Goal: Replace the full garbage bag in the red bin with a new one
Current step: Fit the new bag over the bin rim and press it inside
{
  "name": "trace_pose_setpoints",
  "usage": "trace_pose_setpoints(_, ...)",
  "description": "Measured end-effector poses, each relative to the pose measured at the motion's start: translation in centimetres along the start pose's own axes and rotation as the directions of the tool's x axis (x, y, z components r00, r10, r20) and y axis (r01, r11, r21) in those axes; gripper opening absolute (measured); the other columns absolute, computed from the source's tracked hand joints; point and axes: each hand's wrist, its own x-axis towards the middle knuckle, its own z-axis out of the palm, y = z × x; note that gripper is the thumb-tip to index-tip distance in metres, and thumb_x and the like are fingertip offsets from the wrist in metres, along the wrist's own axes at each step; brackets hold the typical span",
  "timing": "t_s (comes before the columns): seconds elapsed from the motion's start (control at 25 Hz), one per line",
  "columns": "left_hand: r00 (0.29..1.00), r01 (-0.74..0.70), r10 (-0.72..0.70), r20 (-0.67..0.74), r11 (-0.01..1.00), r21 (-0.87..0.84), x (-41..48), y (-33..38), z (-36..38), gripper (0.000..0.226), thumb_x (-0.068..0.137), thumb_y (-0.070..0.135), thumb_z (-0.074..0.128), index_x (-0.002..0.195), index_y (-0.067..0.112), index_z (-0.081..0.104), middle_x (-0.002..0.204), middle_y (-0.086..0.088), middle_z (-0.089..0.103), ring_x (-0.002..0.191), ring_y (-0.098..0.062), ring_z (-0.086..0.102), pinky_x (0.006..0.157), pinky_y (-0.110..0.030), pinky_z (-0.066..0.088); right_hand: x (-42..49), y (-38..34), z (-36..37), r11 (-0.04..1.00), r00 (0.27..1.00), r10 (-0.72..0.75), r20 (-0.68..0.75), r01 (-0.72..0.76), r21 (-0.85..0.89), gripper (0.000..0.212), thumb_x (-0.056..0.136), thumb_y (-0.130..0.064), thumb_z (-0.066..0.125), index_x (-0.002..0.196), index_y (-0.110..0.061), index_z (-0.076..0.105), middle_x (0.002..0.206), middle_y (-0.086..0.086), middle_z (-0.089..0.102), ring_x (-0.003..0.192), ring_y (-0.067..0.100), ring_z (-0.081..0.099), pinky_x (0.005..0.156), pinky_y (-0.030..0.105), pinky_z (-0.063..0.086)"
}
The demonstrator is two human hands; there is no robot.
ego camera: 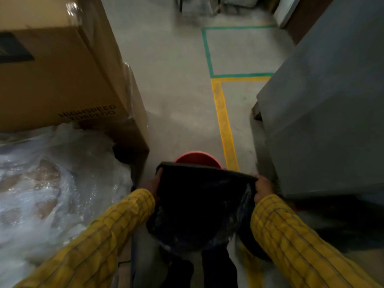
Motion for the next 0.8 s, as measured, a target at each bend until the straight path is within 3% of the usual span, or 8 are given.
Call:
trace_pose_setpoints(0.04, 0.999, -0.047, 0.048, -0.021, 0.999, 0.018, 1.1, 0.3, 0.2, 0.09, 0.092, 0.034, 0.064, 0.159, 0.019, 0.005, 0.138, -0.024, 0.057, 0.122, -0.038, 0.06, 0.103, -0.038, 0.047, 1.0, -0.1, 0.4, 0.998, 1.0, -0.014, -0.026, 0.015, 0.058, 0.024, 0.077, -0.005, 0.052, 0.077, -0.012, 0.075, 0.117, 0.027, 0.069, 0.095, 0.033, 0.067, 0.085, 0.049, 0.058)
trace_pose_setpoints(0.12, 0.987, -0.136, 0.149, -0.059, 0.974, 0.181, 2.1, 1.4, -0.2, 0.112, 0.084, 0.018, 0.073, 0.157, 0.016, -0.012, 0.134, -0.03, 0.058, 0.119, -0.042, 0.061, 0.098, -0.041, 0.047, -2.4, -4.2, 1.4, 0.997, 0.994, -0.045, -0.097, 0.05, 0.05, 0.038, 0.081, 0.006, 0.043, 0.09, -0.012, 0.075, 0.11, 0.024, 0.069, 0.092, 0.027, 0.062, 0.083, 0.043, 0.056)
trace_pose_setpoints(0.2, 0.969, -0.177, 0.211, -0.128, 0.956, 0.233, 2.3, 2.6, -0.2, 0.114, 0.083, 0.015, 0.073, 0.156, 0.013, -0.013, 0.133, -0.034, 0.057, 0.117, -0.045, 0.061, 0.095, -0.043, 0.048, -4.0, -6.8, 1.1, 0.993, 0.986, -0.122, -0.111, 0.121, -0.015, 0.037, 0.089, 0.006, 0.042, 0.111, -0.002, 0.071, 0.104, 0.015, 0.064, 0.092, 0.023, 0.057, 0.068, 0.031, 0.052)
trace_pose_setpoints(0.28, 0.944, -0.233, 0.284, -0.166, 0.934, 0.27, 3.5, 3.0, 0.0, 0.112, 0.083, 0.013, 0.072, 0.156, 0.01, -0.013, 0.133, -0.035, 0.056, 0.116, -0.047, 0.061, 0.095, -0.045, 0.05, -4.7, -8.0, 0.4, 0.972, 0.965, -0.219, -0.148, 0.202, -0.12, 0.03, 0.095, -0.002, 0.048, 0.118, 0.004, 0.066, 0.105, 0.012, 0.062, 0.094, 0.022, 0.056, 0.058, 0.027, 0.044)
trace_pose_setpoints(0.48, 0.94, -0.237, 0.3, -0.163, 0.917, 0.32, 5.8, 1.8, 1.8, 0.109, 0.083, 0.012, 0.07, 0.157, 0.009, -0.01, 0.135, -0.035, 0.054, 0.115, -0.049, 0.06, 0.094, -0.05, 0.051, -1.4, -4.7, -0.5, 0.831, 0.952, -0.288, -0.105, 0.194, -0.521, 0.041, 0.097, -0.025, 0.053, 0.113, 0.009, 0.068, 0.119, 0.033, 0.065, 0.11, 0.048, 0.061, 0.089, 0.046, 0.047)
trace_pose_setpoints(0.6, 0.934, -0.228, 0.297, -0.201, 0.925, 0.305, 6.4, 1.2, 3.1, 0.108, 0.082, 0.009, 0.068, 0.157, 0.011, -0.009, 0.136, -0.033, 0.054, 0.114, -0.048, 0.061, 0.093, -0.05, 0.052, 0.2, -1.9, 0.0, 0.798, 0.957, -0.283, -0.064, 0.198, -0.568, 0.055, 0.089, -0.037, 0.045, 0.104, 0.01, 0.069, 0.109, 0.036, 0.066, 0.102, 0.049, 0.063, 0.08, 0.046, 0.048)
trace_pose_setpoints(0.72, 0.937, -0.232, 0.292, -0.192, 0.93, 0.284, 7.9, -0.2, 4.6, 0.111, 0.081, 0.012, 0.07, 0.157, 0.016, -0.011, 0.142, -0.03, 0.051, 0.119, -0.047, 0.059, 0.096, -0.05, 0.051, 1.8, 0.8, 1.1, 0.757, 0.95, -0.312, -0.033, 0.228, -0.612, 0.042, 0.096, -0.03, 0.051, 0.103, 0.008, 0.068, 0.109, 0.036, 0.066, 0.103, 0.05, 0.063, 0.081, 0.046, 0.048)
trace_pose_setpoints(0.8, 0.958, -0.231, 0.274, -0.085, 0.912, 0.34, 9.3, -1.8, 5.8, 0.109, 0.083, 0.019, 0.068, 0.157, 0.023, -0.011, 0.146, -0.027, 0.049, 0.125, -0.043, 0.057, 0.101, -0.05, 0.049, 2.7, 2.5, 2.1, 0.686, 0.969, -0.242, 0.052, 0.209, -0.697, 0.034, 0.098, -0.024, 0.054, 0.109, 0.005, 0.068, 0.116, 0.033, 0.066, 0.11, 0.048, 0.062, 0.087, 0.044, 0.049)
